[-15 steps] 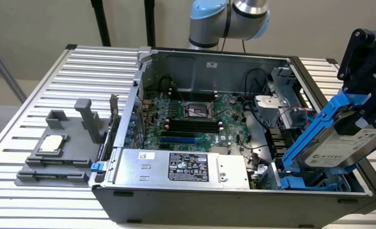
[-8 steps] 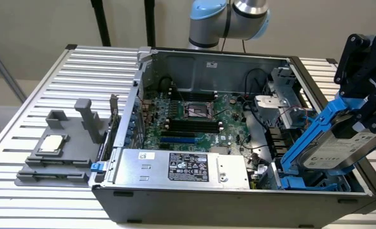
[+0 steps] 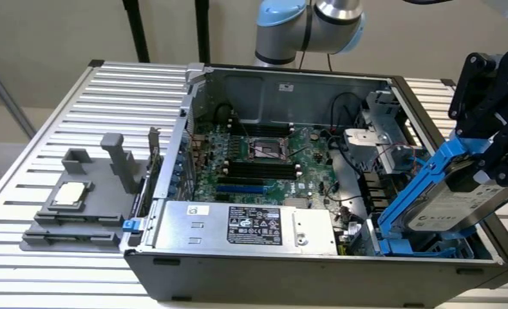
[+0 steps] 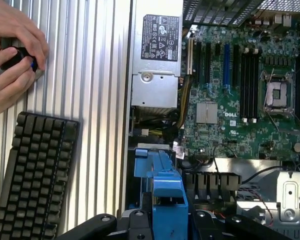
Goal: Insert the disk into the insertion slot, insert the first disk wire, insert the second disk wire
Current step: 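Insert the disk into the insertion slot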
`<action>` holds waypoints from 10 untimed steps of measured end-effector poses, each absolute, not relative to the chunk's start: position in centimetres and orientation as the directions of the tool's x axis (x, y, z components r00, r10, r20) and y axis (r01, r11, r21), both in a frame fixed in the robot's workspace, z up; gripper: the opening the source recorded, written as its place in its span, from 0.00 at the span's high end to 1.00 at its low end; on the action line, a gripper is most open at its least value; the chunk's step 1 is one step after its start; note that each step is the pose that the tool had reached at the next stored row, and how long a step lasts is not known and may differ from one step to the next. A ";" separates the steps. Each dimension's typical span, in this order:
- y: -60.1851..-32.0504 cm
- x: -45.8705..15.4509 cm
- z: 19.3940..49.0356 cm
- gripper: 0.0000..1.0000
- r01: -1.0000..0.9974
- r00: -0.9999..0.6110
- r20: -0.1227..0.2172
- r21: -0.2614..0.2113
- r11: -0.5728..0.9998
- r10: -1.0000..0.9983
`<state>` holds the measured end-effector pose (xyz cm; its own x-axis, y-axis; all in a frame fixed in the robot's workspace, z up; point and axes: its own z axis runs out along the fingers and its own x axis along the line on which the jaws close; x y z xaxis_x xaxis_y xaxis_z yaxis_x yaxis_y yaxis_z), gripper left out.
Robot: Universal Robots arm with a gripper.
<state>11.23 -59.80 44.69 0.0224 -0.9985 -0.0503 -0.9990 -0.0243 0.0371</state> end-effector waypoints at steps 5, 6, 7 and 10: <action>-59.8 11.2 44.4 0.68 -0.999 0.030 -0.053 0.035 -0.032 -0.998; -59.8 11.2 44.4 0.68 -0.999 0.032 -0.054 0.034 -0.034 -0.998; -59.8 11.2 44.4 0.68 -0.999 0.033 -0.054 0.034 -0.035 -0.998; -59.8 11.2 44.3 0.68 -0.999 0.036 -0.055 0.034 -0.038 -0.998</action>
